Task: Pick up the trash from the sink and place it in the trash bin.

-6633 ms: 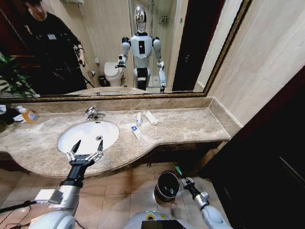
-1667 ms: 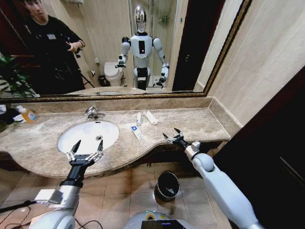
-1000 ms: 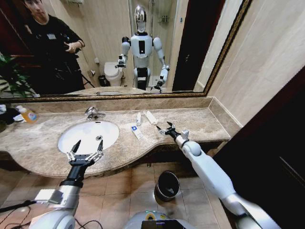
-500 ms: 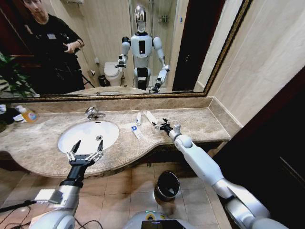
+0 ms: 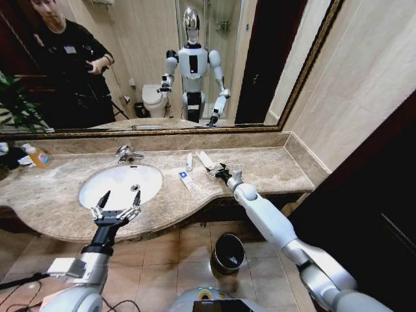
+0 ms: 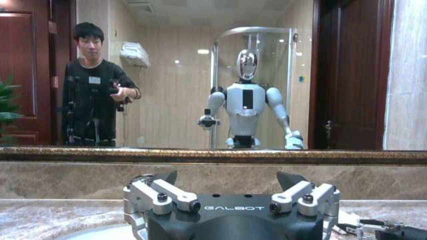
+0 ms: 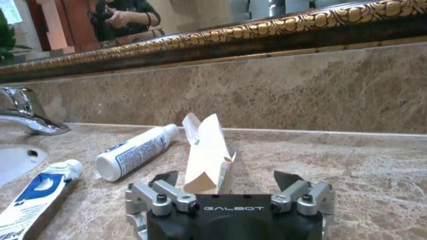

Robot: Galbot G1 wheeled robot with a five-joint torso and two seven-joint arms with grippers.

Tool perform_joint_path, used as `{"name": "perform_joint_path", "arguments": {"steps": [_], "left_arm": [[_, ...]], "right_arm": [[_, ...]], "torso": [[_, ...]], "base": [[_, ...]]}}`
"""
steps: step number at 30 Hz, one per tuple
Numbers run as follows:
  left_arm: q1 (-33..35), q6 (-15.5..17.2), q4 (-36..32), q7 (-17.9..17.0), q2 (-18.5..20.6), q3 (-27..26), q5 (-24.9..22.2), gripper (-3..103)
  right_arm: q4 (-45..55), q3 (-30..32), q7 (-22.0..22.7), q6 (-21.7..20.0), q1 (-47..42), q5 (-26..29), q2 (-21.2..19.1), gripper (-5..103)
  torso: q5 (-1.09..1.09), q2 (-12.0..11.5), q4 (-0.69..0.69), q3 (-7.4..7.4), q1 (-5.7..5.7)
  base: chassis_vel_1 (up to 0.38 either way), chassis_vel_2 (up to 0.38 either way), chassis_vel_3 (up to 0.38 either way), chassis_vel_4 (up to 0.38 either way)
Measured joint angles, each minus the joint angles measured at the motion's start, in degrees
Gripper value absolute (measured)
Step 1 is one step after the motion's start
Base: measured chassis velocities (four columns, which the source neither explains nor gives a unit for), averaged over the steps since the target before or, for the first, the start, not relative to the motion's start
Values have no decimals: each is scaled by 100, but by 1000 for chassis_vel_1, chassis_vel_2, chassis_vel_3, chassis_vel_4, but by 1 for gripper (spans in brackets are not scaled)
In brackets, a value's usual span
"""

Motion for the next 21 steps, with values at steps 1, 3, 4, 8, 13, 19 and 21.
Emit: {"name": "perform_joint_path", "arguments": {"steps": [1,3,4,8,13,19,21], "left_arm": [[0,0,0,0,0,0,0,100],[0,0,0,0,0,0,0,100],[0,0,0,0,0,0,0,100],[0,0,0,0,0,0,0,100],[0,0,0,0,0,0,0,100],[0,0,0,0,0,0,0,100],[0,0,0,0,0,0,0,100]], "right_arm": [[-20,4,-6,30,0,-4,10,95],[-29,10,-14,54,0,-8,15,89],[-29,13,-18,62,0,-11,16,84],[-21,14,-31,67,0,-15,10,74],[-23,21,-48,83,5,-17,8,57],[-68,35,-78,190,7,-54,31,30],[-70,38,-83,210,6,-77,34,19]], "torso": [[0,0,0,0,0],[0,0,0,0,0],[0,0,0,0,0],[0,0,0,0,0],[0,0,0,0,0],[0,0,0,0,0],[0,0,0,0,0]], "base": [[0,0,0,0],[0,0,0,0],[0,0,0,0],[0,0,0,0],[0,0,0,0],[0,0,0,0],[0,0,0,0]]}}
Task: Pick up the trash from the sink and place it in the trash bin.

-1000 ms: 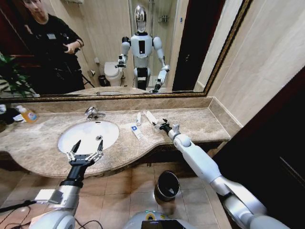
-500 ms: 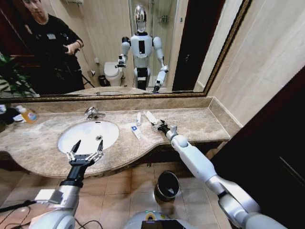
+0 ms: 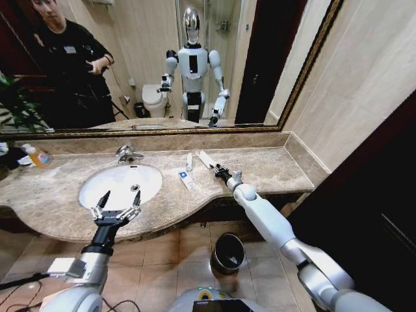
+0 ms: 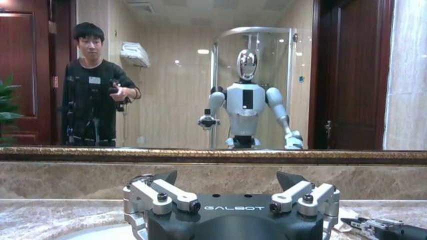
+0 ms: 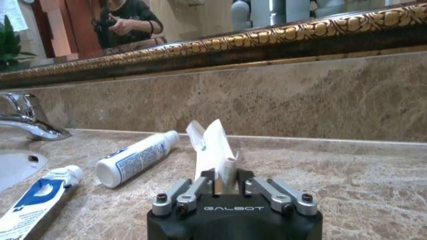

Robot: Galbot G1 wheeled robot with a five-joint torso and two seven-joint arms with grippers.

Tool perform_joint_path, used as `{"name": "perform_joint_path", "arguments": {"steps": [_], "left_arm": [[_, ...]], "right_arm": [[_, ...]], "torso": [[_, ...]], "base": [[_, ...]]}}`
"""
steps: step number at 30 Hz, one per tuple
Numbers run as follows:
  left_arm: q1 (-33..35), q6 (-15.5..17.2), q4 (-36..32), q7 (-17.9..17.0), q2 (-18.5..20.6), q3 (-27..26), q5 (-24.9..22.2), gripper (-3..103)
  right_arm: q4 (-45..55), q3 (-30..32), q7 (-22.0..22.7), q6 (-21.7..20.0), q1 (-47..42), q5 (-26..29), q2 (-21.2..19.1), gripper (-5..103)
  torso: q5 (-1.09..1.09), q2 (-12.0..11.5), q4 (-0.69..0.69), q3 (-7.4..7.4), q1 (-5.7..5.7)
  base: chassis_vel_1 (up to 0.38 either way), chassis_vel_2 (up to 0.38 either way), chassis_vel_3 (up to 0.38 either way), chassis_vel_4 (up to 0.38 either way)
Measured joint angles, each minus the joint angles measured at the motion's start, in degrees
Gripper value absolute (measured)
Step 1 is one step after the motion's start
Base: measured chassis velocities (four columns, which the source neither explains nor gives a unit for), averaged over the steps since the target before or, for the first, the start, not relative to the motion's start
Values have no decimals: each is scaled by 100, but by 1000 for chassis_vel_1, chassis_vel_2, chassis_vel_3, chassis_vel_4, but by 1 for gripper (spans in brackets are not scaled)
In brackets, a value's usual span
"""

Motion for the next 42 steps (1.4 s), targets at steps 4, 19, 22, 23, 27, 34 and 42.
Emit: {"name": "perform_joint_path", "arguments": {"steps": [4,19,22,23,27,34,42], "left_arm": [[0,0,0,0,0,0,0,100],[0,0,0,0,0,0,0,100],[0,0,0,0,0,0,0,100],[0,0,0,0,0,0,0,100],[0,0,0,0,0,0,0,100],[0,0,0,0,0,0,0,100],[0,0,0,0,0,0,0,100]], "right_arm": [[10,2,-7,27,-17,-34,5,9],[471,1,33,-28,-127,35,-173,0],[683,18,66,-86,-212,80,-294,0],[751,30,75,-95,-248,91,-337,0],[922,103,77,-98,-362,95,-443,0],[1251,388,-20,-83,-721,78,-614,0],[1892,906,-211,-70,-1559,44,-902,0]], "torso": [[0,0,0,0,0],[0,0,0,0,0],[0,0,0,0,0],[1,0,0,0,0],[0,0,0,0,0],[1,0,0,0,0],[2,0,0,0,0]], "base": [[0,0,0,0],[0,0,0,0],[0,0,0,0],[0,0,0,0],[0,0,0,0],[0,0,0,0],[0,0,0,0]]}}
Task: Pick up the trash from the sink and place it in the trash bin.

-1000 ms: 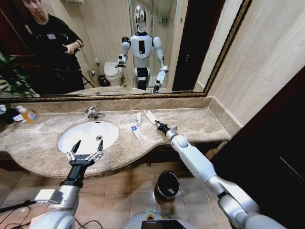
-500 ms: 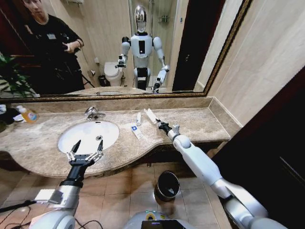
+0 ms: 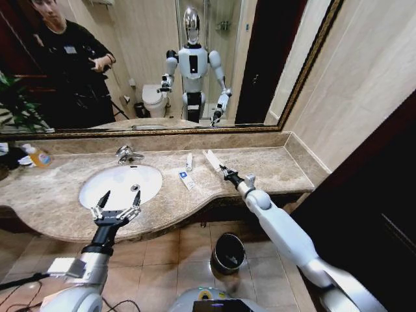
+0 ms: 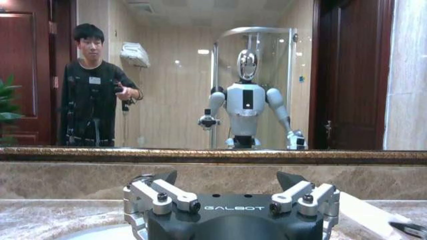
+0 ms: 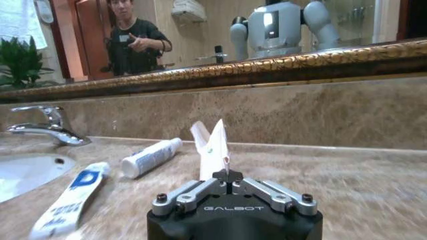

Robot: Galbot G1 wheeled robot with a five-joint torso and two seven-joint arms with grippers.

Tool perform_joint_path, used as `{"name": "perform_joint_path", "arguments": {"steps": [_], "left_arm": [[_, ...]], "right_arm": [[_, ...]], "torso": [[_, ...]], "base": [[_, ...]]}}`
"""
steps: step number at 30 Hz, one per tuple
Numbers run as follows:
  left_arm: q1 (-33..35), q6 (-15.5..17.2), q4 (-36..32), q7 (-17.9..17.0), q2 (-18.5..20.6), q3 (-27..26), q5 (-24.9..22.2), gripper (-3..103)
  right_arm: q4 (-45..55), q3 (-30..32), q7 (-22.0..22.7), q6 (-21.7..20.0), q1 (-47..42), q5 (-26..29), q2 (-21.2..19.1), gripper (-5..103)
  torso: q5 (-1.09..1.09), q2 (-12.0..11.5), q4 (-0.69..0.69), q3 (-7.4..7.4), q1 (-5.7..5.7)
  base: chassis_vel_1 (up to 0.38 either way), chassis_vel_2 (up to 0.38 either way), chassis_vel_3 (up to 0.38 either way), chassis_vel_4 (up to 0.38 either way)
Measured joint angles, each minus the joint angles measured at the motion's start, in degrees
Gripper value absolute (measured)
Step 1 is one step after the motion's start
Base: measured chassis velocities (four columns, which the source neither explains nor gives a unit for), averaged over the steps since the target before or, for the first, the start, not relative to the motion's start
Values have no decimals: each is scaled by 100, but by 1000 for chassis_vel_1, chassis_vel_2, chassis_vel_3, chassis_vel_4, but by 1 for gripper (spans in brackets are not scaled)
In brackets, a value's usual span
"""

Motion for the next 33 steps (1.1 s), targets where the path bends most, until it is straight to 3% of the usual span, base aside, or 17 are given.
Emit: {"name": "perform_joint_path", "arguments": {"steps": [8,14,24,33], "left_arm": [[0,0,0,0,0,0,0,100],[0,0,0,1,0,0,0,100],[0,0,0,0,0,0,0,100],[0,0,0,0,1,0,0,100]], "right_arm": [[1187,795,-172,49,-1397,-12,-397,0],[1509,1028,-263,237,-1909,-34,-486,0],[2107,1616,-432,687,-3196,-289,-327,0],[1941,2038,-730,1127,-3907,-405,44,0]], "torso": [[-1,0,0,-1,0],[0,0,0,0,-1],[-2,0,0,0,-1],[-1,0,0,0,0]], "base": [[0,0,0,0],[0,0,0,0],[0,0,0,0],[0,0,0,0]]}}
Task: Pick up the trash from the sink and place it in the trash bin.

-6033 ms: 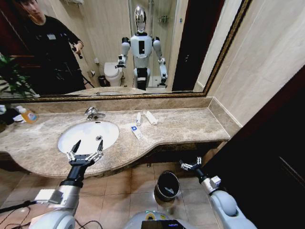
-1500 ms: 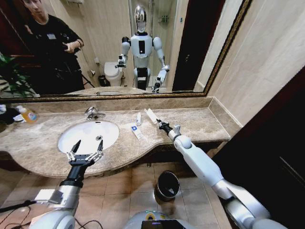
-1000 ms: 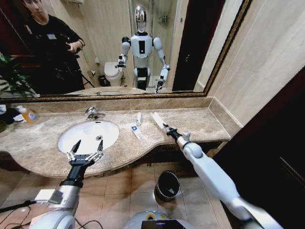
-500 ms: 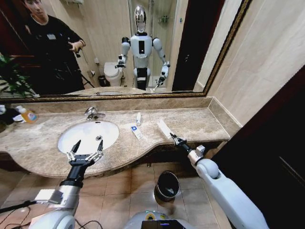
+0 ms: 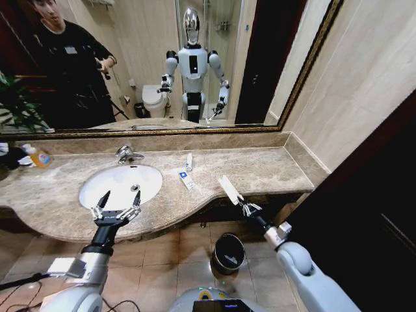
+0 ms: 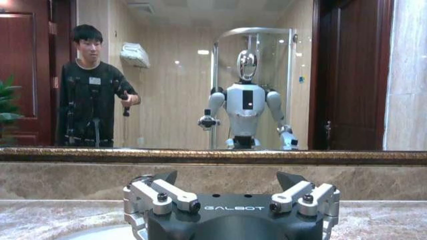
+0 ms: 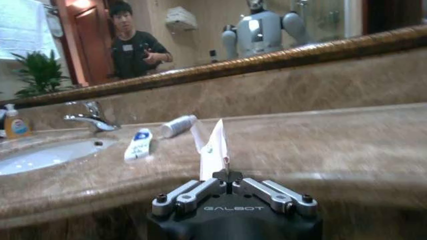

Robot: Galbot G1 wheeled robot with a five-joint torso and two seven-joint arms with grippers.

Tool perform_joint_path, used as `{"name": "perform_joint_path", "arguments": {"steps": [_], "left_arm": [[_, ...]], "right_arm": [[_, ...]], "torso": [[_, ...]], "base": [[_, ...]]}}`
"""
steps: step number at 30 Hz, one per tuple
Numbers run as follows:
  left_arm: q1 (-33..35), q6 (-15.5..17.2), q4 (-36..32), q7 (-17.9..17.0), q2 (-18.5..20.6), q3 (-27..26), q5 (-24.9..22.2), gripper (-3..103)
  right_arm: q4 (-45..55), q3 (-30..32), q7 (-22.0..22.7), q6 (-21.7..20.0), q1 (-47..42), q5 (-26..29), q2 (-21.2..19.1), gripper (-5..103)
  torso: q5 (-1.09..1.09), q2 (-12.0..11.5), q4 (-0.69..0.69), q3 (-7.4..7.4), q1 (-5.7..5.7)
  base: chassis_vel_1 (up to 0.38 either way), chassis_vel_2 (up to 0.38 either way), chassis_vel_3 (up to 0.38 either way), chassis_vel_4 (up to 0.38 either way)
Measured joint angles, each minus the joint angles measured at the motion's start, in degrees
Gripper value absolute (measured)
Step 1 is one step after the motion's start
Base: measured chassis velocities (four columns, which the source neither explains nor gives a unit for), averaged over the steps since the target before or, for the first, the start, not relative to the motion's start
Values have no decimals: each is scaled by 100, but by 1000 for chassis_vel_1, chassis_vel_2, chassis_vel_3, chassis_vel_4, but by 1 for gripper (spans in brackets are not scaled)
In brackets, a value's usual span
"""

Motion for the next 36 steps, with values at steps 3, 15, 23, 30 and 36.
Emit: {"name": "perform_joint_path", "arguments": {"steps": [3,15,23,30,36], "left_arm": [[0,0,0,0,0,0,0,100],[0,0,0,0,0,0,0,100],[0,0,0,0,0,0,0,100],[0,0,0,0,0,0,0,100],[0,0,0,0,0,0,0,100]], "right_arm": [[-150,107,-114,187,-145,0,82,0],[-398,466,-683,897,-1002,45,143,0],[-1199,193,-781,1173,-853,-57,285,0],[-2285,-35,-723,1077,-143,-322,596,0],[-3209,-105,-725,1116,309,-741,883,0]], "torso": [[0,0,0,0,0],[-1,0,0,0,0],[0,0,0,0,0],[0,0,0,1,1],[1,0,1,1,1]], "base": [[0,0,0,0],[0,0,0,0],[0,0,0,0],[0,0,0,0],[0,0,0,0]]}}
